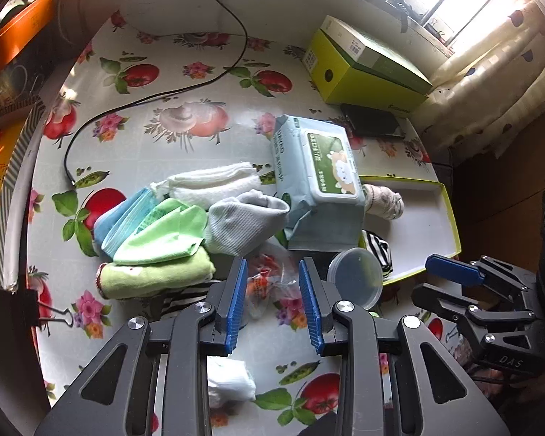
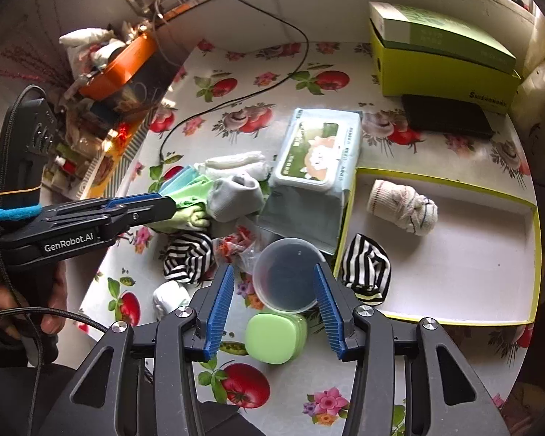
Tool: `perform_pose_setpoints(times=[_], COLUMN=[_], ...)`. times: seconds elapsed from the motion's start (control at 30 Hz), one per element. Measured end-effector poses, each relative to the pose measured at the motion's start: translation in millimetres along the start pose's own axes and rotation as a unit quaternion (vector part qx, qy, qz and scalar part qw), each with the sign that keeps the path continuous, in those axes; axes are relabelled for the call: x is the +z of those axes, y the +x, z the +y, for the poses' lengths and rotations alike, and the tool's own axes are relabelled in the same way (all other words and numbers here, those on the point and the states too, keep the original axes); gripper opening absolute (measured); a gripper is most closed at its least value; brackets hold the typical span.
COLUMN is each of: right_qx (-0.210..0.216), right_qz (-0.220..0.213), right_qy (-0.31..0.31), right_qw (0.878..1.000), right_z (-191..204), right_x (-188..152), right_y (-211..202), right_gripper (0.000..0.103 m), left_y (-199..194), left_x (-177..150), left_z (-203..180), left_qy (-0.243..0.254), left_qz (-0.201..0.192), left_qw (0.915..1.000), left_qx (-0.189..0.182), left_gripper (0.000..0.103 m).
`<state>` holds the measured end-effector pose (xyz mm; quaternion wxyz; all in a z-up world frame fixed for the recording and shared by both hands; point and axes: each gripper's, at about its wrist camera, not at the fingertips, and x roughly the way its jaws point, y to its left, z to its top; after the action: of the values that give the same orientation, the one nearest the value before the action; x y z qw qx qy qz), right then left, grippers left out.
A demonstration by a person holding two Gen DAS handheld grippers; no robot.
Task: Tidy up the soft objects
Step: 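Move both grippers back to the sock pile, then grasp the white sock with the right gripper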
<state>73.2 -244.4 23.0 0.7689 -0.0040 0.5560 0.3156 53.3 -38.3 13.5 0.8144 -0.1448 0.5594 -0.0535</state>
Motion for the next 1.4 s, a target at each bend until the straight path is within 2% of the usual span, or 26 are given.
perform_pose_setpoints(times=[0.4, 0.73, 1.17, 1.4], right_qx=[0.023, 0.046, 0.081, 0.068], right_qz=[0.028, 0.060, 0.141, 0.190], right_qy=[-0.066, -0.112, -0.201, -0.226], right_qw=[0.997, 0.991, 0.966, 0.953], right_z=[51, 82, 138, 151], right_x=[-2, -8, -33, -43], right_y=[15, 37, 105, 157], right_gripper=[0.045, 0.045, 0.048, 0.050], left_y=[-16, -17, -29, -33], left_x=[-38, -62, -90, -103], left_z=[54, 81, 119, 139], left_qy=[-0.048, -0.096, -0.150, -0.176], left_qz=[0.002, 0.011, 0.007, 0.010], left_qw=[0.9981, 0.9948, 0.9878, 0.9834], left_qx=[0.039, 0.033, 0.042, 0.043], left_gripper=[0.031, 0.031, 0.031, 0.031])
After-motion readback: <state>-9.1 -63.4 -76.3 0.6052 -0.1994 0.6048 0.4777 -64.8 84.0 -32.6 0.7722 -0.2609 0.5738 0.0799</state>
